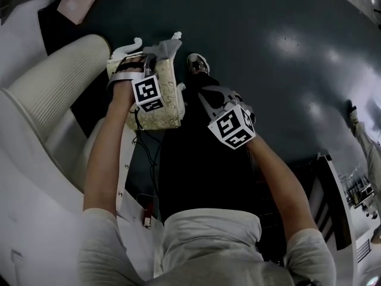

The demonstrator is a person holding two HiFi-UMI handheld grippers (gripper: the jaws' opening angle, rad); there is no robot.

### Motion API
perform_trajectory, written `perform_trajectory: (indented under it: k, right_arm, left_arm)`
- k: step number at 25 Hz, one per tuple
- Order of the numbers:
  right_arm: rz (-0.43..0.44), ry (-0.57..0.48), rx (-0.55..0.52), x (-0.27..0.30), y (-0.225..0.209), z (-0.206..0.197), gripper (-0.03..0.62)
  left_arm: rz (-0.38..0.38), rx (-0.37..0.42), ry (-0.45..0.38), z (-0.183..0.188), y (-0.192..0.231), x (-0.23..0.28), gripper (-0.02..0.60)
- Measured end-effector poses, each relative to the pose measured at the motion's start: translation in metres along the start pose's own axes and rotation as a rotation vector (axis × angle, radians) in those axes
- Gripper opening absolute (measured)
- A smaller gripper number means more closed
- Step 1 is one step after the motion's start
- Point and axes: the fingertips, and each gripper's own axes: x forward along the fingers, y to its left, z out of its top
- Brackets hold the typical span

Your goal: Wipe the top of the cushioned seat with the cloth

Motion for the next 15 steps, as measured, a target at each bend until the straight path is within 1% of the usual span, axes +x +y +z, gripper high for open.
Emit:
perform_trajectory:
  k: [1,3,8,11,15]
  right_arm:
    - [-0.001,0.000,0.001,-0.001,0.001,-0.001,0.010]
    - [-0.001,-0.002,0.002,-0.003,0.001,-0.004,0.009]
    - [-0.002,-0.010,0.017,-0.011,-0.002,-0.009,0.009]
    - [0.000,-0.007,0.014,-0.013,-0.004,-0.010,0.009]
    - [0.002,-0.005,0.012,-0.013,-0.008,-0.008,0.009]
  left_arm:
    - [0.000,0.002,-0.003,0.002,0.000,0.000,0.026]
    - [-0.004,-0.020,-0.014,0.009,0.000,0.000,0.026]
    - [-0.040,-0.143,-0.051,0.032,-0.003,-0.002,0.026]
    - [-0.064,-0.252,-0.078,0.045,-0.005,-0.005,0.026]
    - [-0.111,-0.443,-0.123,0.053,-0.010,-0.005,0.026]
